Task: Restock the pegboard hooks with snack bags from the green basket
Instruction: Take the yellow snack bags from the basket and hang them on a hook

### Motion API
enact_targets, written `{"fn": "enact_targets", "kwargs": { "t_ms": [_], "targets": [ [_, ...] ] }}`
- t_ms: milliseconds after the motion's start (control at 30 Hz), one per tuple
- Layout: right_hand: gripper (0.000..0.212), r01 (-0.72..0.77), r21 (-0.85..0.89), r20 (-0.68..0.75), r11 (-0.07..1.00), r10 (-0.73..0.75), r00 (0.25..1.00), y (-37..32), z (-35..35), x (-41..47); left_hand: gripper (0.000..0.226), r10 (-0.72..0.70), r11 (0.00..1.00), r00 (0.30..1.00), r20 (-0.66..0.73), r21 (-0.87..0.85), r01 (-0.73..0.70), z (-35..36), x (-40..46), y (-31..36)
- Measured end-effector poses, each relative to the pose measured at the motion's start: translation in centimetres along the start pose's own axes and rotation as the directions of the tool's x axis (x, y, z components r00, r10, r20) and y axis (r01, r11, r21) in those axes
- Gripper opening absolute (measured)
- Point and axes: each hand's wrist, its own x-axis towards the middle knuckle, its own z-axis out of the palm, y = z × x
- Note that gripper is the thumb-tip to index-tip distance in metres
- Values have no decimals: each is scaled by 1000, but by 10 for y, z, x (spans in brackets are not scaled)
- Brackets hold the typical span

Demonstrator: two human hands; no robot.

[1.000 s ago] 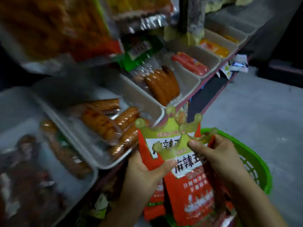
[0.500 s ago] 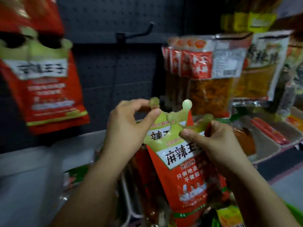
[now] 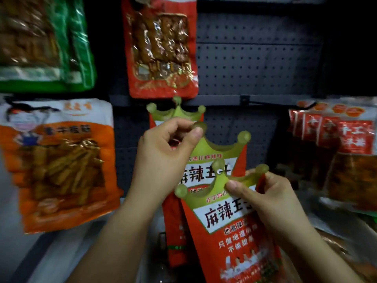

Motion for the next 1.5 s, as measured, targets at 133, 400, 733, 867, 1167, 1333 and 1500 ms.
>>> {"fn": "enact_targets", "kwargs": {
  "t_ms": [133, 400, 733, 867, 1167, 1333, 1500],
  "targets": [
    [47, -10, 0, 43, 1000, 9, 999, -12, 26, 5, 18, 132, 980, 986, -98, 164, -114, -20, 18, -1],
    [37, 20, 19, 56, 1000, -21, 998, -34, 36, 4, 12, 286, 954, 948, -139, 138, -268, -31, 24, 14],
    [34, 23, 29, 36, 999, -24, 999, -30, 36, 9, 5, -205, 931, 967, 153, -275, 241, -36, 46, 9],
    [31, 14, 42, 32, 999, -16, 999, -19, 38, 17, 17, -301, 863, 920, 252, -338, 375, -35, 54, -5],
    [13, -70, 86, -41, 994, 74, 996, 4, 55, 65, 41, -289, 939, 957, -5, -196, 283, -23, 61, -65],
    [15, -96, 54, -126, 994, 102, 987, 13, 65, 96, 21, -418, 871, 908, 20, -274, 407, -16, 67, -96],
    [21, -123, 63, -218, 990, 134, 967, 23, 70, 109, 19, -387, 922, 917, -101, -71, 381, -10, 84, -111]
  ]
}}
